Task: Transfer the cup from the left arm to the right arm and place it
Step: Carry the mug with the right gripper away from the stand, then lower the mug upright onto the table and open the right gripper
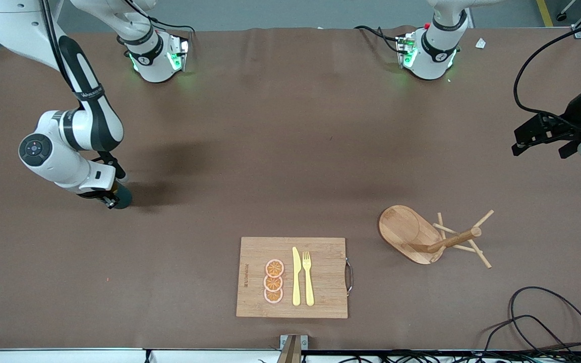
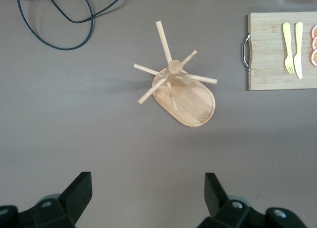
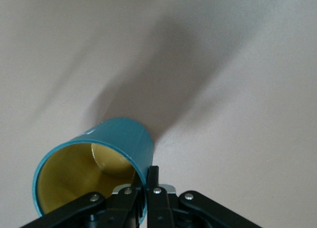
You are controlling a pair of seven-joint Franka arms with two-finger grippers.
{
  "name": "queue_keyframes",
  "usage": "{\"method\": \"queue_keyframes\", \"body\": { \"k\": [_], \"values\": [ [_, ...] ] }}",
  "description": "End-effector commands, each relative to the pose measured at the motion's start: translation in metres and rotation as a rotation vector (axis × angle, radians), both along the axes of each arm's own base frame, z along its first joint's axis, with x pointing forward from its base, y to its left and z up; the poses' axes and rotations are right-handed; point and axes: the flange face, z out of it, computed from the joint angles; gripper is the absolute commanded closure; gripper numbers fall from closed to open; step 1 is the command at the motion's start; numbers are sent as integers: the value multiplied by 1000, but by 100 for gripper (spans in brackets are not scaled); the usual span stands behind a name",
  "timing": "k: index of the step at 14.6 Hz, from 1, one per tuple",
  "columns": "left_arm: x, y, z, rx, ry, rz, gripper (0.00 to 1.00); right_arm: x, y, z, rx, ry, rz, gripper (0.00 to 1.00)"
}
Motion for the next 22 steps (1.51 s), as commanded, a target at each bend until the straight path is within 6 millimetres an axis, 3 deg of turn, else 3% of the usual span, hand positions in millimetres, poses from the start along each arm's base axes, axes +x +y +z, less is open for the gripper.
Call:
{"method": "queue_keyframes", "body": {
  "k": [1,4,5,6,7,14,22],
  "values": [
    [-1,0,1,-1,-7,-4,0,0,-3,2,4,-11,65,99],
    [-1,0,1,-1,-7,-4,0,-1,-4,1,39,-7,14,93],
    [-1,0,1,-1,-7,-6,0,-1,-8,1,53,-7,-10,14],
    [-1,1,2,-1,-9,-6,0,-2,-10,1,57,-6,-21,4],
    [-1,1,2,-1,-9,-6,0,-2,-16,2,58,-7,-36,0],
    [0,2,2,-1,-9,-4,0,8,-18,18,95,49,-95,0],
    [1,2,-1,68,-8,-4,0,17,-15,43,89,90,-533,0]
  ]
}}
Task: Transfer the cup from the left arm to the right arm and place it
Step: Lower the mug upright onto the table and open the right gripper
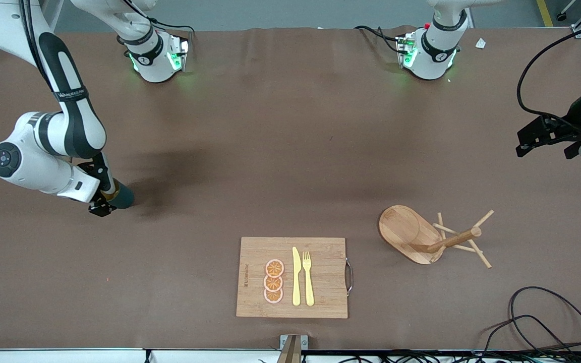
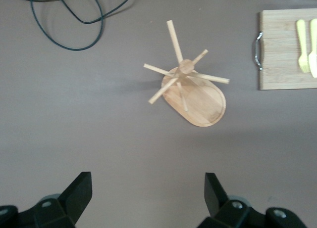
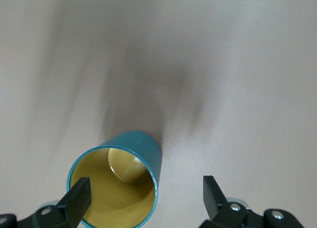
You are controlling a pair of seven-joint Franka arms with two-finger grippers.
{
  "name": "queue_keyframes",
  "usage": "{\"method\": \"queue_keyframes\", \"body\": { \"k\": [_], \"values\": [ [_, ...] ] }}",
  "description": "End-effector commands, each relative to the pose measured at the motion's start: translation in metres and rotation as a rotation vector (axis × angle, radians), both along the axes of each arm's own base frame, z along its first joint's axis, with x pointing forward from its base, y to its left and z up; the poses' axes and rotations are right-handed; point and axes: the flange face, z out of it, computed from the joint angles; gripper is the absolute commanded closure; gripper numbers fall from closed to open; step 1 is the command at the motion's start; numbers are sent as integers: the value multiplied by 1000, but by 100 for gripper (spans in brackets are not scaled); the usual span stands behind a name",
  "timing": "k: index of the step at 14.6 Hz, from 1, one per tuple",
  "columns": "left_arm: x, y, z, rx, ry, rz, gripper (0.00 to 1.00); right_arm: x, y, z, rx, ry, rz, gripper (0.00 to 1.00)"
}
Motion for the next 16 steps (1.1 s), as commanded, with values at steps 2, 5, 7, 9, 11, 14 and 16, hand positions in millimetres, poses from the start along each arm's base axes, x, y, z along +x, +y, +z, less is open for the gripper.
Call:
{"method": "queue_keyframes", "body": {
  "k": [2,5,7,9,11,14,16],
  "values": [
    [0,-1,0,2,-2,1,0,2,1,20,-2,31,-209,0],
    [0,0,0,-20,2,11,0,14,13,44,-21,35,-313,0],
    [0,1,0,-21,2,11,0,10,7,50,-35,84,-433,0],
    [0,1,0,-17,2,2,0,13,8,66,-41,69,-512,0],
    [0,2,0,-14,1,0,0,16,6,80,-38,45,-553,0],
    [0,2,0,-14,0,0,0,20,-11,103,-58,91,-730,0],
    [0,1,0,-14,0,-1,0,23,-14,116,-71,104,-827,0]
  ]
}}
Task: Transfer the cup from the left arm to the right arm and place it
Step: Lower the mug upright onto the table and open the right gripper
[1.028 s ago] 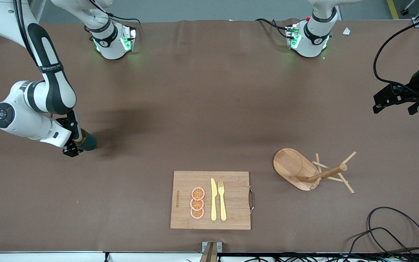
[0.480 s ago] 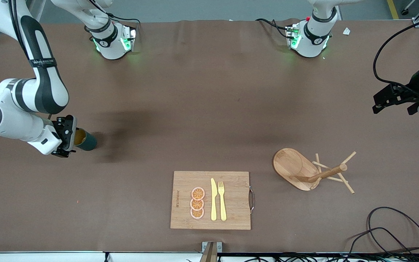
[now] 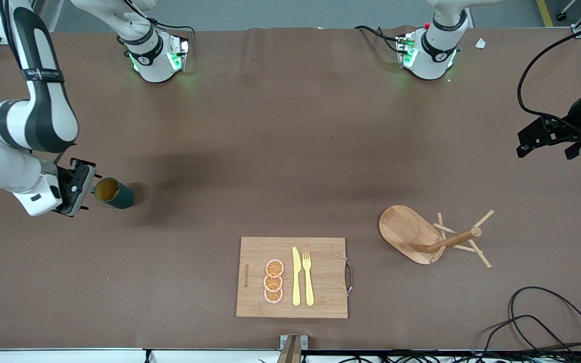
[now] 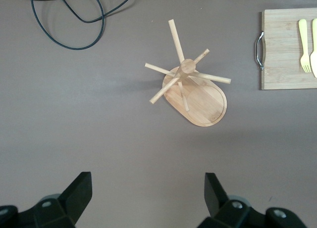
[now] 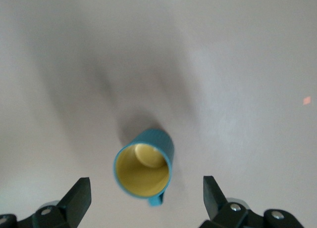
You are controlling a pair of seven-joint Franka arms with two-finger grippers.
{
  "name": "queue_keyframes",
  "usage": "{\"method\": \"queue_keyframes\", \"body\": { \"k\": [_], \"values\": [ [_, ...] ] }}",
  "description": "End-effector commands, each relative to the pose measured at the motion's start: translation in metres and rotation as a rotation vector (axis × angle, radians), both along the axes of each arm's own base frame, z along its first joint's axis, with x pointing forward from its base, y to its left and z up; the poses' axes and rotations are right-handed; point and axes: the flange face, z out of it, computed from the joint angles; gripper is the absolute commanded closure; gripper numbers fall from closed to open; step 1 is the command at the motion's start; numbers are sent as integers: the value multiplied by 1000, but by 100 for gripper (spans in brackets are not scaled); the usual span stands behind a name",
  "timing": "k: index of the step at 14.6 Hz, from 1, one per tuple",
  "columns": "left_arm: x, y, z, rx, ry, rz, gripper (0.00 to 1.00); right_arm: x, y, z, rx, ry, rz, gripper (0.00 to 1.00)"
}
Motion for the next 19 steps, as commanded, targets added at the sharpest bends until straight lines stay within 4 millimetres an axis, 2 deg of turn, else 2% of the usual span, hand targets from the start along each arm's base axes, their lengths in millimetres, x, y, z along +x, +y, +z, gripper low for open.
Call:
{"method": "queue_keyframes", "body": {
  "k": [1,9,12,14,16,19],
  "values": [
    [0,1,2,-6,-3,-2,0,2,-6,22,-14,5,-137,0],
    [0,0,2,-7,-3,-4,0,9,-5,65,-75,40,-511,0],
    [-1,0,2,-9,-3,-4,0,2,-11,74,-117,88,-732,0],
    [-1,0,3,-9,-5,-5,0,-1,-18,81,-128,115,-790,0],
    [0,0,1,-9,-2,-4,0,-8,-33,95,-127,112,-846,0],
    [-1,0,2,-9,-3,-5,0,-17,-33,112,-145,116,-942,0]
  ]
}}
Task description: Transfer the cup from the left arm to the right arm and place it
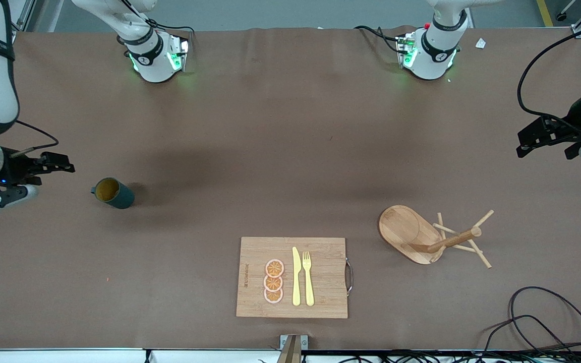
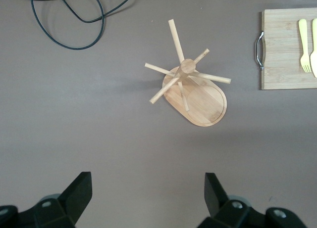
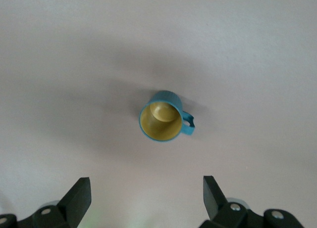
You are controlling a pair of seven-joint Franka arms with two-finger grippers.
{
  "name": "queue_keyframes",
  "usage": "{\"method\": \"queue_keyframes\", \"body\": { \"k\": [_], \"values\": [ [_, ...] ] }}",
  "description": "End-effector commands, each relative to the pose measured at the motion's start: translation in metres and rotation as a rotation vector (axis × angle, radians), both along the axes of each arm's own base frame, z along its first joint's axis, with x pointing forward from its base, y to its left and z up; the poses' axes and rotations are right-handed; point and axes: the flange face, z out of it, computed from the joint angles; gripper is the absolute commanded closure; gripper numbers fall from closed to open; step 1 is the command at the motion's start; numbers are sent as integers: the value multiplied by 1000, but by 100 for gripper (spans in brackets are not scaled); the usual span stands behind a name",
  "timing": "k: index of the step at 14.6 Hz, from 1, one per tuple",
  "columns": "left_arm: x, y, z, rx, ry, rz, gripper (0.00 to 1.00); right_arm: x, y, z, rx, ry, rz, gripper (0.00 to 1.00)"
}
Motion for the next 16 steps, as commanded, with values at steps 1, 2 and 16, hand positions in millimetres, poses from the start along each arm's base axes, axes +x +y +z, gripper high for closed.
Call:
{"method": "queue_keyframes", "body": {
  "k": [1,2,16],
  "values": [
    [0,0,1,-9,-2,-5,0,-16,4,26,-29,7,-128,0],
    [-1,0,2,-9,-3,-5,0,-19,8,32,-40,15,-172,0],
    [-1,0,2,-9,-3,-5,0,-69,55,130,-158,-75,-313,0]
  ]
}}
